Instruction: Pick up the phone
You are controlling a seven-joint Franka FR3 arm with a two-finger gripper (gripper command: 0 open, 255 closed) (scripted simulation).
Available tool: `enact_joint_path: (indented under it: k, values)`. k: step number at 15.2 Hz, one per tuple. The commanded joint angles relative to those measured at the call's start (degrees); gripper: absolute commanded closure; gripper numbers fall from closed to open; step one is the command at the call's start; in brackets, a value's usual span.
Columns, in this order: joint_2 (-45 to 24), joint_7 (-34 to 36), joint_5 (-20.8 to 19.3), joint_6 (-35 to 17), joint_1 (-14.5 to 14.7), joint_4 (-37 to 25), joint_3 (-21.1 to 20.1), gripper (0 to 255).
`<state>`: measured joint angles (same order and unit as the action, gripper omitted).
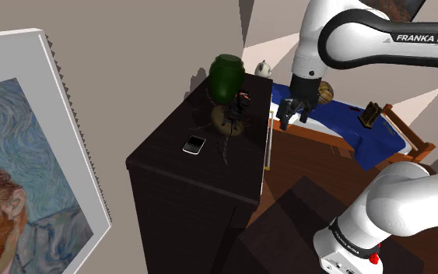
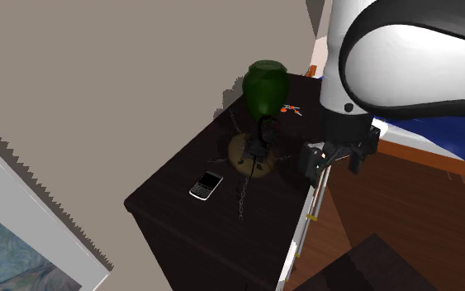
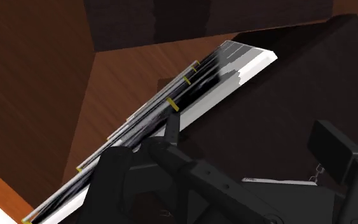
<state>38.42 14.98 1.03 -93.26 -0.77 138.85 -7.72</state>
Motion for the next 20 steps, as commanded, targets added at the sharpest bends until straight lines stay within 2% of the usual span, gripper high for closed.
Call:
enact_joint_path:
  k: [1, 6, 11, 15, 20]
  values:
    - [-2.3, 4.3, 1.9, -2.9, -0.1, 0.0, -1.9, 0]
    - [-10.1, 14.5, 5.1, -10.8, -0.6, -1.5, -6.6, 0]
    - [-19.4, 24.6, 6.2, -18.4, -1.4, -5.1, -10.7, 0]
    - [-27.7, 32.8, 5.2, -23.7, -2.2, -9.5, -13.4, 0]
    - [-38.6, 43.5, 1.6, -29.0, -2.5, -16.7, -15.4, 0]
